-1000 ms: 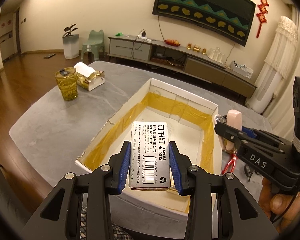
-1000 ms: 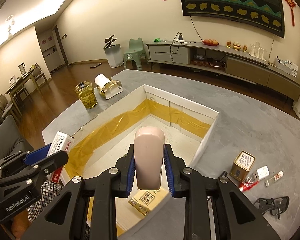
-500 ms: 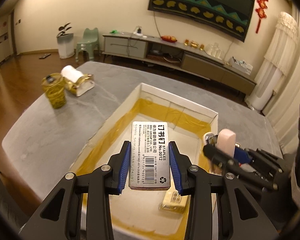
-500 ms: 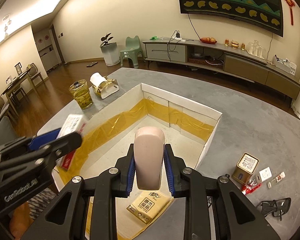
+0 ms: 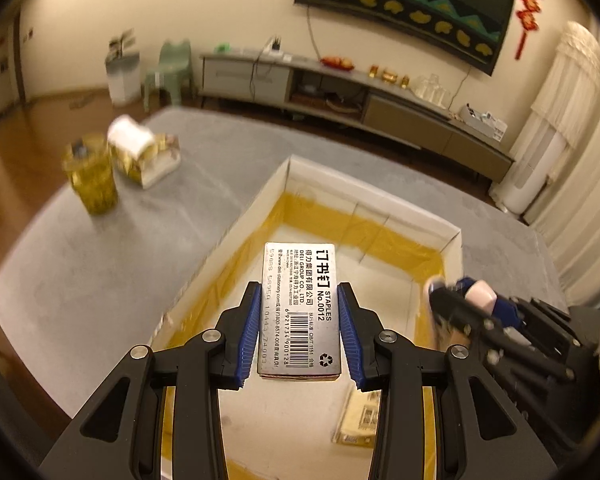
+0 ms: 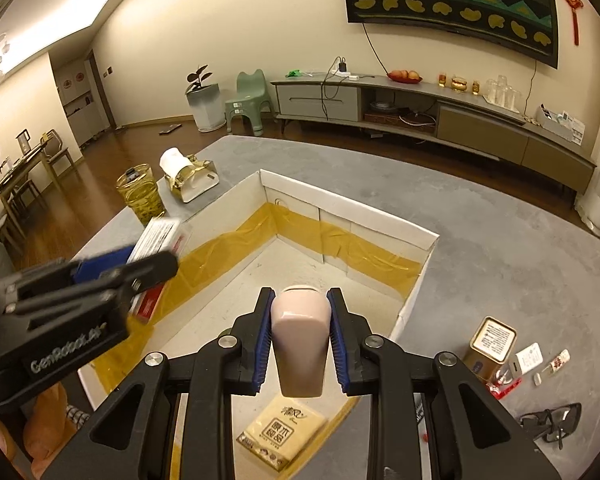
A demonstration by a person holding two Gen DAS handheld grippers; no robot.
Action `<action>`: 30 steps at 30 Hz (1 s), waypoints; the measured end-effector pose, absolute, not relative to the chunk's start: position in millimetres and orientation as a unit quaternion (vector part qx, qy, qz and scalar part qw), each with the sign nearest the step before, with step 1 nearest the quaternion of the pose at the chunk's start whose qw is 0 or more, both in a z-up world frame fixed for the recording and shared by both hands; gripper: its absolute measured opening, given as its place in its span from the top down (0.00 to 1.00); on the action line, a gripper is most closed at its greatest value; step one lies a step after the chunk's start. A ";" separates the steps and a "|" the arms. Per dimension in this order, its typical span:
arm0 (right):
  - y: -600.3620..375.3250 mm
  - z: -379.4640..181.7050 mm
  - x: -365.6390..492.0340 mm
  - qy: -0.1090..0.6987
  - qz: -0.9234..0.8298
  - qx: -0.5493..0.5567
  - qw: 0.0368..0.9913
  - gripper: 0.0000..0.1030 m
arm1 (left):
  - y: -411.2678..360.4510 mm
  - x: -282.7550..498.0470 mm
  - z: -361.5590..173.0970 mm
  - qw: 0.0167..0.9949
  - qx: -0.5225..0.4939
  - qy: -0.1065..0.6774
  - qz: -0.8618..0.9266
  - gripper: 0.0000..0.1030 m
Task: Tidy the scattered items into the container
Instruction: 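Hold the staples box and stapler above the box opening with both tools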
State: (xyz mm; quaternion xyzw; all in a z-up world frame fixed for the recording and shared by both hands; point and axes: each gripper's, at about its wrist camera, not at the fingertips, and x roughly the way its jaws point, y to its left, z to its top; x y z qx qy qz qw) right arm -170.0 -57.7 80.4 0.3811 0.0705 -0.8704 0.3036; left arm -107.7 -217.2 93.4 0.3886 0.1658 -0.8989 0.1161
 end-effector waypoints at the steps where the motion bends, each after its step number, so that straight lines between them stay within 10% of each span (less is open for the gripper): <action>1: -59.8 78.1 -172.1 0.066 -0.869 0.385 0.305 0.73 | -222.1 -107.2 90.7 0.112 0.393 0.176 -0.896 0.62; 12: -79.2 73.7 -194.2 -0.016 -0.836 0.423 0.348 0.73 | -241.7 -110.5 82.6 0.136 0.401 0.179 -0.888 0.62; 30: -104.7 69.5 -237.3 0.139 -0.829 0.427 0.334 0.73 | -228.3 -181.9 55.0 0.121 0.469 0.175 -0.857 0.62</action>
